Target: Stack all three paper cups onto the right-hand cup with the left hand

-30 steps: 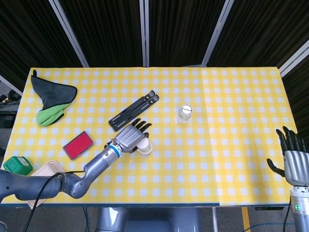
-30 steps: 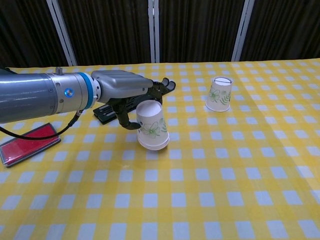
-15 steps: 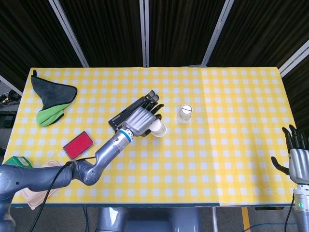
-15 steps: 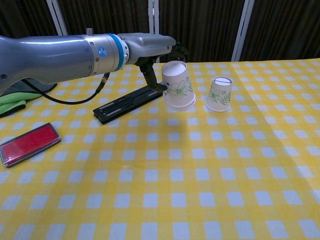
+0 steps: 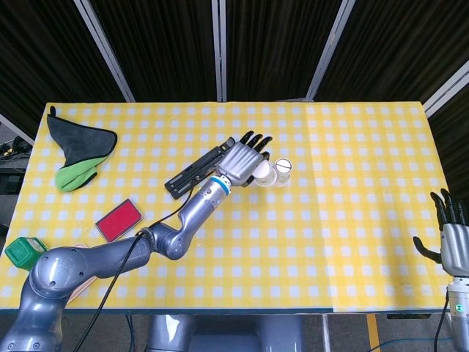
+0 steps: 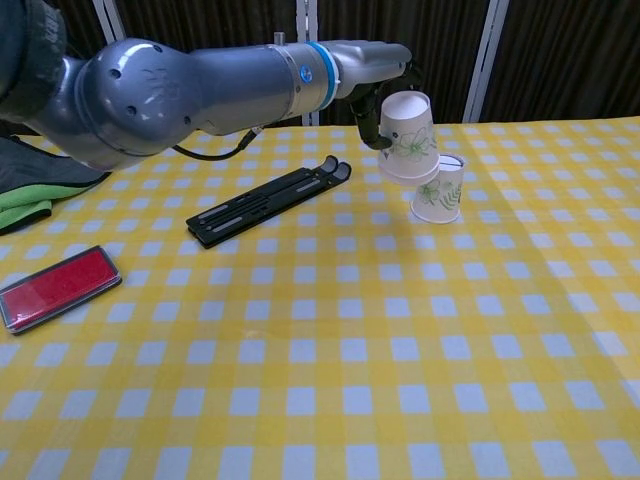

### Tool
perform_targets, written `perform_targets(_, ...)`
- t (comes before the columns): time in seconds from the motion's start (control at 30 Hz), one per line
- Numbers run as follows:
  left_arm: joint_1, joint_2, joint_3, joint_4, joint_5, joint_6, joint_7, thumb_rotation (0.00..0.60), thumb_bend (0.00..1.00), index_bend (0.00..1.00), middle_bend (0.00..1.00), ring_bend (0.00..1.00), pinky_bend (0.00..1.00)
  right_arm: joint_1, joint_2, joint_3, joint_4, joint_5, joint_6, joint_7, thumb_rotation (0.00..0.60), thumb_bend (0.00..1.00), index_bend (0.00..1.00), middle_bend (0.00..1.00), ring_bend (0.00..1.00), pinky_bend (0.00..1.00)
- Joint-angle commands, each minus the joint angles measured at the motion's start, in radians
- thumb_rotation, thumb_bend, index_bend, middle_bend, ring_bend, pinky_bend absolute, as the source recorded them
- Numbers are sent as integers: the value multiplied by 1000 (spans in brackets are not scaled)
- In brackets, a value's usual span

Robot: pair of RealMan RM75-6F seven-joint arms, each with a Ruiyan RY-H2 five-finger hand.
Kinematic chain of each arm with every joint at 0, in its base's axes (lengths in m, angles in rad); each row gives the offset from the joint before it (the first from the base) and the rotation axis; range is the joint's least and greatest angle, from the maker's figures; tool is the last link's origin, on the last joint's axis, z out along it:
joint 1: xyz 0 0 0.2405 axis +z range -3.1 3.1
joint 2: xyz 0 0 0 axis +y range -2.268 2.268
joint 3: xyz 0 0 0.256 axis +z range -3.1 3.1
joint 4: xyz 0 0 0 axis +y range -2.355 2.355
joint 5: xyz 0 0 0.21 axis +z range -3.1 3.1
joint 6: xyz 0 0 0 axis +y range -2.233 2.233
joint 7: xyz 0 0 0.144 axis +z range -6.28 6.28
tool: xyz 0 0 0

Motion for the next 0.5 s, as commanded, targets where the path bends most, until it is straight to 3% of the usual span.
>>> perform_targets(0.03, -67, -77, -31, 121, -9, -44, -29, 600, 503, 426, 0, 0, 0, 1, 2, 1, 4, 2, -4, 8, 600, 153, 0, 0, 0, 0)
perform_targets(0.5, -162, -192, -63, 330, 59, -74, -118, 600, 502, 421, 0, 0, 0, -3, 13, 9, 5, 9, -1, 40, 600, 153, 0, 0, 0, 0)
